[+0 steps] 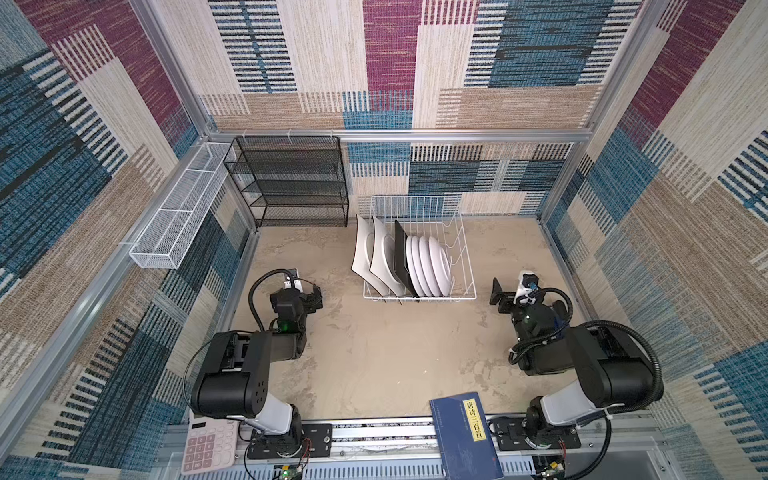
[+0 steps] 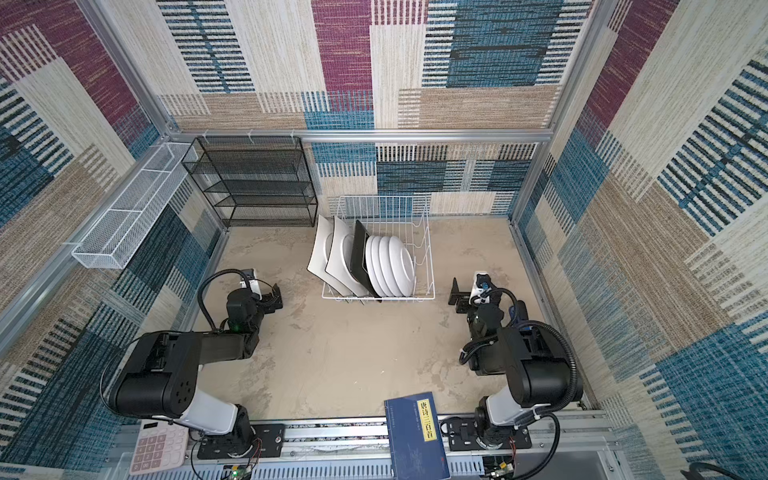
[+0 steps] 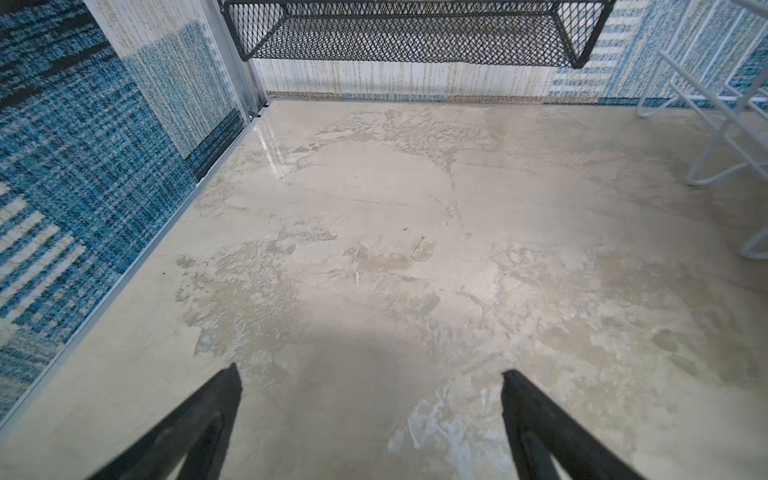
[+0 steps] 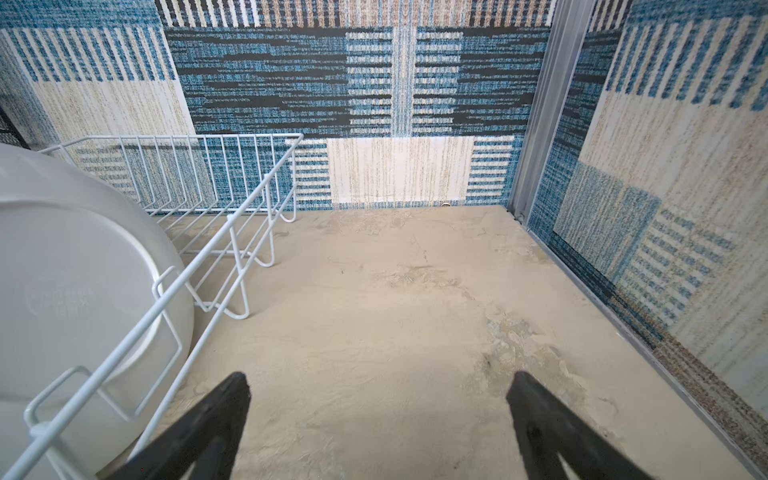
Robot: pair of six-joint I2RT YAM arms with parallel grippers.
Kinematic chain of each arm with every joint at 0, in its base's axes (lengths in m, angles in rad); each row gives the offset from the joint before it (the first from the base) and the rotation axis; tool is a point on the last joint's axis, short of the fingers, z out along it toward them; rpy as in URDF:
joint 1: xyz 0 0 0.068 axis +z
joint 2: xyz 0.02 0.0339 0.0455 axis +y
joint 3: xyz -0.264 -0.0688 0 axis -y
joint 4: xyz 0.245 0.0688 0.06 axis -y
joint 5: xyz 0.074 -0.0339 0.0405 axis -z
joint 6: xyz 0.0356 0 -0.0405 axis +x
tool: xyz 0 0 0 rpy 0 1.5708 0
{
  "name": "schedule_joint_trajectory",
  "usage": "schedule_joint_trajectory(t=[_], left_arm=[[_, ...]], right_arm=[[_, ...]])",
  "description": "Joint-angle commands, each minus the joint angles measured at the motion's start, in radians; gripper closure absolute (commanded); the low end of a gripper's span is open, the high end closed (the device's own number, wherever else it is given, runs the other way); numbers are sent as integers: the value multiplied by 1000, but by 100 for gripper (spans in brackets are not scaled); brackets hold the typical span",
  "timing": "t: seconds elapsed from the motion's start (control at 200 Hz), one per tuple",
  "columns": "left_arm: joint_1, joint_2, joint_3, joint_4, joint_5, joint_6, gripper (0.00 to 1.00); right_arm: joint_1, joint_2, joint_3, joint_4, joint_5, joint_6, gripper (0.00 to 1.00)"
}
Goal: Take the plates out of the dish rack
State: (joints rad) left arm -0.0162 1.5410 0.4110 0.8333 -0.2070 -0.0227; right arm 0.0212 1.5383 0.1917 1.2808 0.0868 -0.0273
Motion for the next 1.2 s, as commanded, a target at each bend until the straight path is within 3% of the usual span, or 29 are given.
schedule_joint_trajectory(t=[0.0, 1.192], left_arm=[[-1, -3, 2, 10, -2, 12, 0], [11, -1, 12, -13, 33, 6, 0]], right_arm=[[0, -1, 3, 37, -1, 9, 1], [-1, 0, 5, 32, -5, 9, 1]])
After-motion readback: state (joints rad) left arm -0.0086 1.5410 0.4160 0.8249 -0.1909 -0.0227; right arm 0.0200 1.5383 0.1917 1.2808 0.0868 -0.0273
